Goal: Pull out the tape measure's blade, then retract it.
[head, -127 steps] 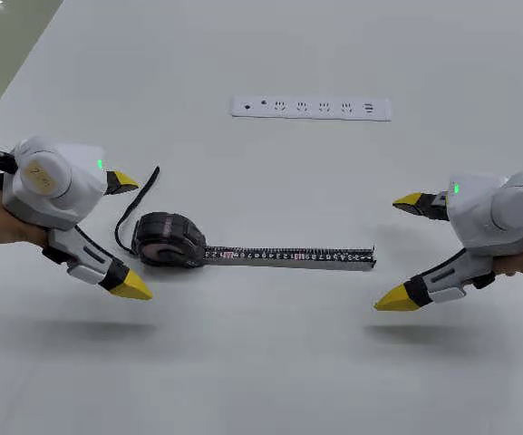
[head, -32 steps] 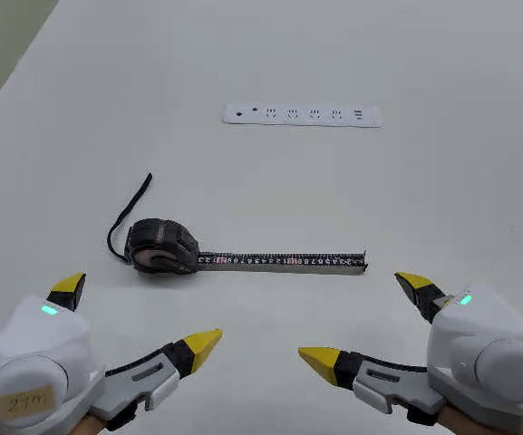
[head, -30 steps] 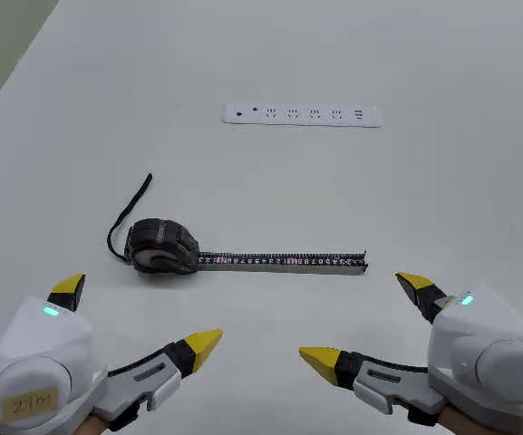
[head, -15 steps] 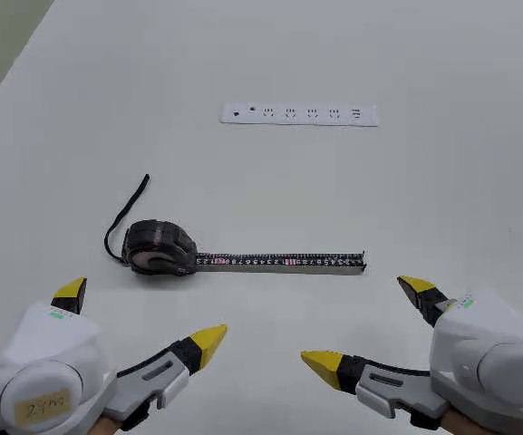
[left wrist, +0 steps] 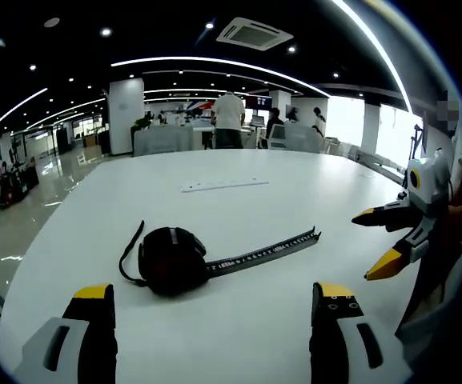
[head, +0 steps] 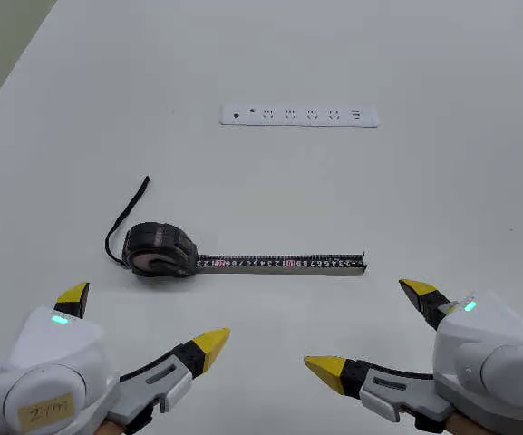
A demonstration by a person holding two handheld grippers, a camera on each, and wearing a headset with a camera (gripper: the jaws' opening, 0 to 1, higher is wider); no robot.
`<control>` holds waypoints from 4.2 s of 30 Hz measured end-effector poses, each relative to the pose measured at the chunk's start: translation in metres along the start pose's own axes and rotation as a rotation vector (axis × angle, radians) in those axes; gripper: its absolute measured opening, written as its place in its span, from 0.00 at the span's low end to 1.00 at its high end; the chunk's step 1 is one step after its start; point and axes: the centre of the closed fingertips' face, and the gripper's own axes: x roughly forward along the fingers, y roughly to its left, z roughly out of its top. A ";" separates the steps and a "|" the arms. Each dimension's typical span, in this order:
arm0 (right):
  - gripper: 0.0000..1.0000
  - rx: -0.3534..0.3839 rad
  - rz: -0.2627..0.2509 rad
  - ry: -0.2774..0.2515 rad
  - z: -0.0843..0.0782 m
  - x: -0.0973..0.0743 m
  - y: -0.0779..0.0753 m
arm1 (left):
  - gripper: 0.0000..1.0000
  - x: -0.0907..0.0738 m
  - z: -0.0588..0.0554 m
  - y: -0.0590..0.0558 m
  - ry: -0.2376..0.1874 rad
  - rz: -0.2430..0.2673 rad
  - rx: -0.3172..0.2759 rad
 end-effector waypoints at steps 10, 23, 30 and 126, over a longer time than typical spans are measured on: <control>0.89 -0.052 0.108 0.010 -0.005 0.001 -0.004 | 0.99 0.001 0.002 0.004 -0.006 0.041 -0.009; 0.83 -0.117 0.211 0.021 -0.016 0.006 -0.014 | 0.98 0.012 0.006 0.002 -0.027 0.101 -0.022; 0.79 -0.143 0.259 0.005 -0.012 0.013 -0.022 | 0.97 0.023 0.007 0.006 -0.028 0.131 -0.029; 0.11 -0.489 0.410 0.107 -0.017 0.082 -0.084 | 0.62 0.107 -0.010 0.060 0.129 0.274 -0.165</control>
